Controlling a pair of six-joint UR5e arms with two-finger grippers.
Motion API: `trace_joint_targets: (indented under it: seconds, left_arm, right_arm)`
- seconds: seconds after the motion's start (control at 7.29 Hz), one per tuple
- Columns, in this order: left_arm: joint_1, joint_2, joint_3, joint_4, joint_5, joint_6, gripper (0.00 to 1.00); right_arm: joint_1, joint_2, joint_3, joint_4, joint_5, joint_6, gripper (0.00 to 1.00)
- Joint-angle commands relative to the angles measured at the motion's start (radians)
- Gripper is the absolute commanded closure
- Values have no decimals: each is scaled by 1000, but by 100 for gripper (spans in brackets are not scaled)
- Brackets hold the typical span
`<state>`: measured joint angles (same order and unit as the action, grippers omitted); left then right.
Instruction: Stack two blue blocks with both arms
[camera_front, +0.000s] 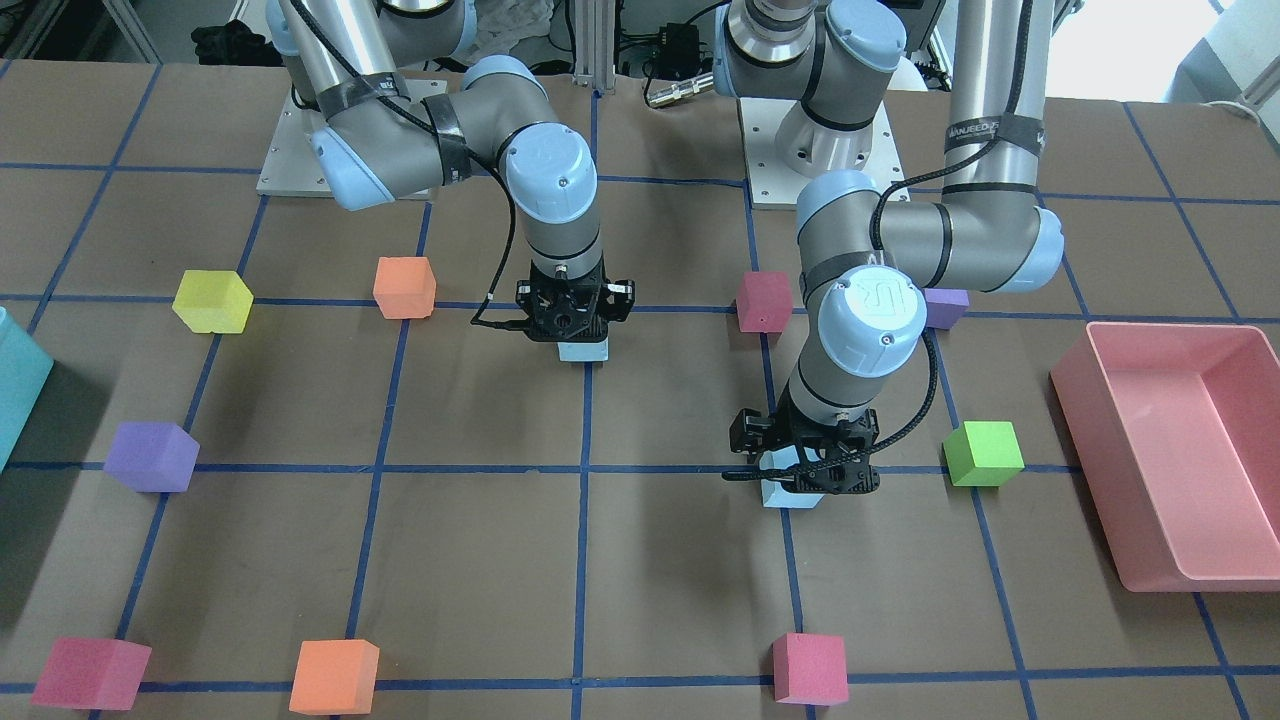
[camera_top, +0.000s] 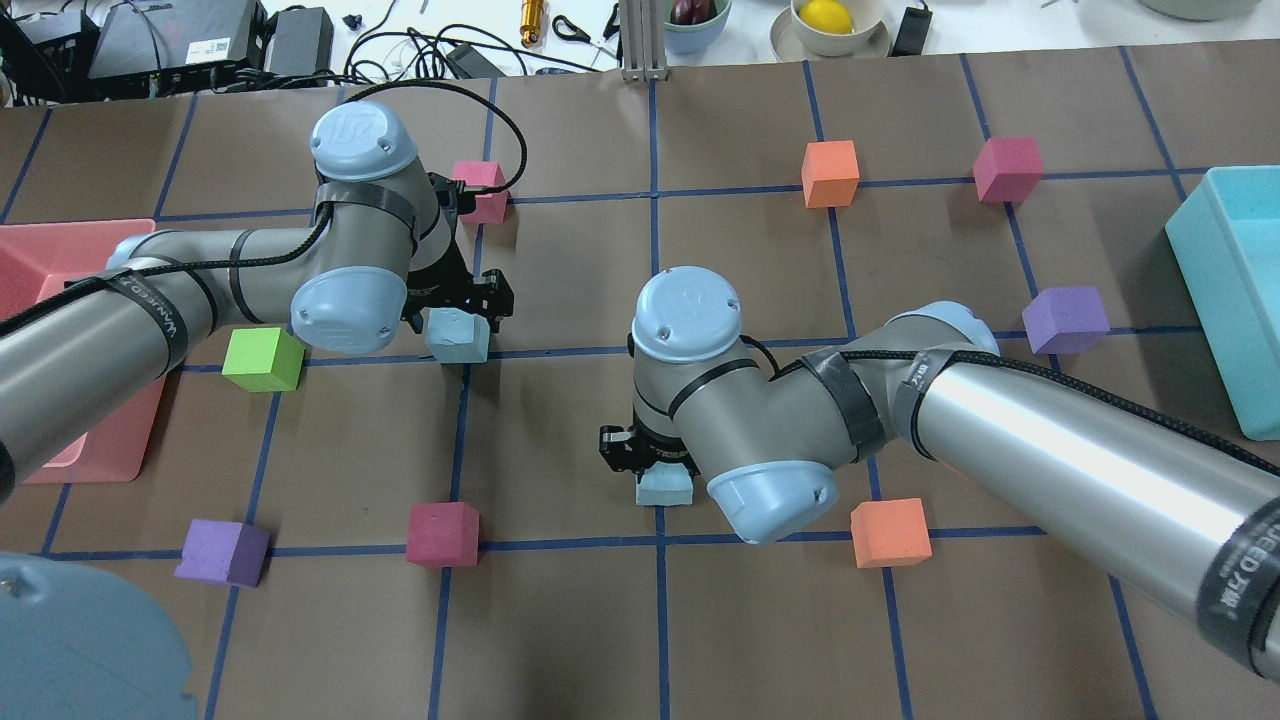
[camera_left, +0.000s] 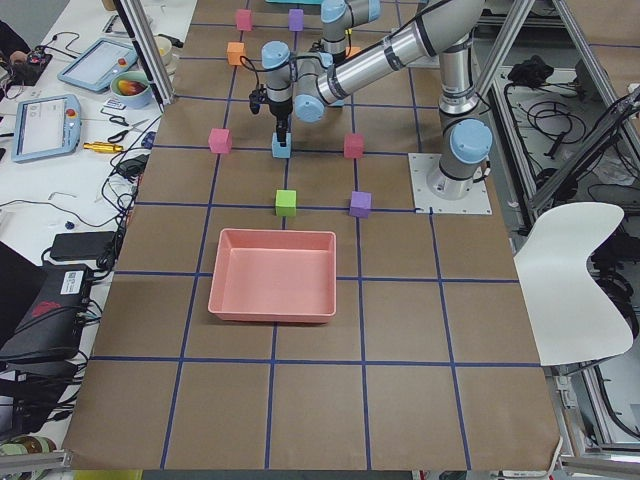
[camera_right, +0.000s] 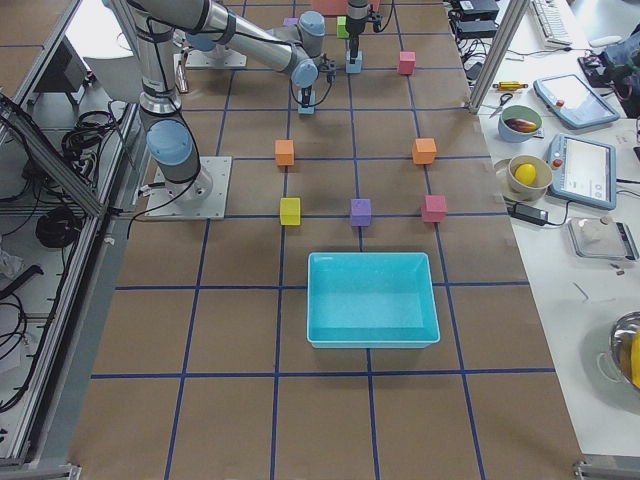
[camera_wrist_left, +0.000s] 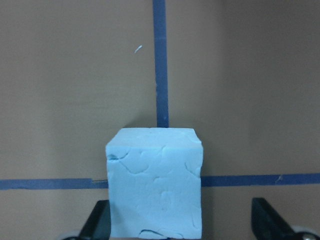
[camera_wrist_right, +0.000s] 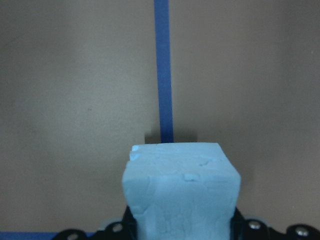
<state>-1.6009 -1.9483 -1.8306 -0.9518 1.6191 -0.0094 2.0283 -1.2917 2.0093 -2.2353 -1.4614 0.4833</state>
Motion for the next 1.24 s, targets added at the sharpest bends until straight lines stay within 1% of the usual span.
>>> trace_joint_targets:
  seconds: [0.0, 0.14, 0.27, 0.41, 0.55, 0.69, 0.82, 0.96, 1.1]
  left_arm:
    - [2, -6, -2, -1, 13, -4, 1]
    - [2, -11, -3, -1, 13, -3, 1]
    - [2, -18, 4, -1, 13, -15, 5]
    - [4, -33, -1, 2, 12, -15, 11]
    - [3, -41, -1, 14, 12, -14, 13]
    - [4, -43, 11, 14, 12, 3, 36]
    - [4, -44, 28, 14, 8, -1, 67]
    - [10, -31, 42, 8, 8, 3, 82]
    - [36, -6, 39, -27, 7, 3, 83]
  right_arm:
    - [12, 3, 0, -1, 0, 0, 41]
    - [12, 3, 0, -1, 0, 0, 17]
    - [10, 3, -1, -1, 1, 3, 0]
    - [9, -3, -4, 2, 1, 1, 0]
    - [1, -6, -12, 0, 3, 1, 0]
    - [-19, -18, -35, 6, -13, -6, 0]
    - [-38, -40, -81, 31, -2, -8, 0]
    - [-74, -43, -139, 113, -4, -17, 0]
    - [-126, -46, -205, 176, -4, -23, 0]
